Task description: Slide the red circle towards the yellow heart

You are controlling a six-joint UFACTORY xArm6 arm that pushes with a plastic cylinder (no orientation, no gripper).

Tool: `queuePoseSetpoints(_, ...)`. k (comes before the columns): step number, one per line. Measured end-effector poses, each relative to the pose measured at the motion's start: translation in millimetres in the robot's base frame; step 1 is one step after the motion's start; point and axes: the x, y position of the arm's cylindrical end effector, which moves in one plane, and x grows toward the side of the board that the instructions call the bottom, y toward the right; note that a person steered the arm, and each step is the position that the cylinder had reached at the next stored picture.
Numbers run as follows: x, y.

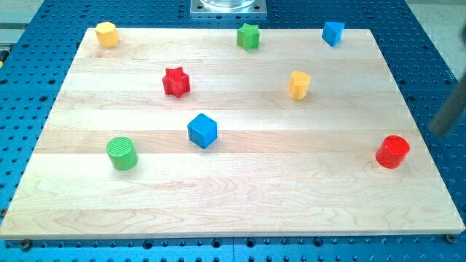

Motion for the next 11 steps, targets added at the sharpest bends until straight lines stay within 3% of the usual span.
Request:
queuePoseSetpoints(1, 25.6, -43.1)
queuePoseSetpoints(2, 50.4, -167.2)
queuePoseSetpoints(6, 85.8, -273.5)
queuePoseSetpoints(7, 85.5, -347.3)
queuePoseSetpoints(8, 83.2, -348.4)
queuePoseSetpoints(9, 25.0, -303.0)
queuePoseSetpoints(10, 26.7, -268.0)
queuePoseSetpoints(11, 55.4, -242.1)
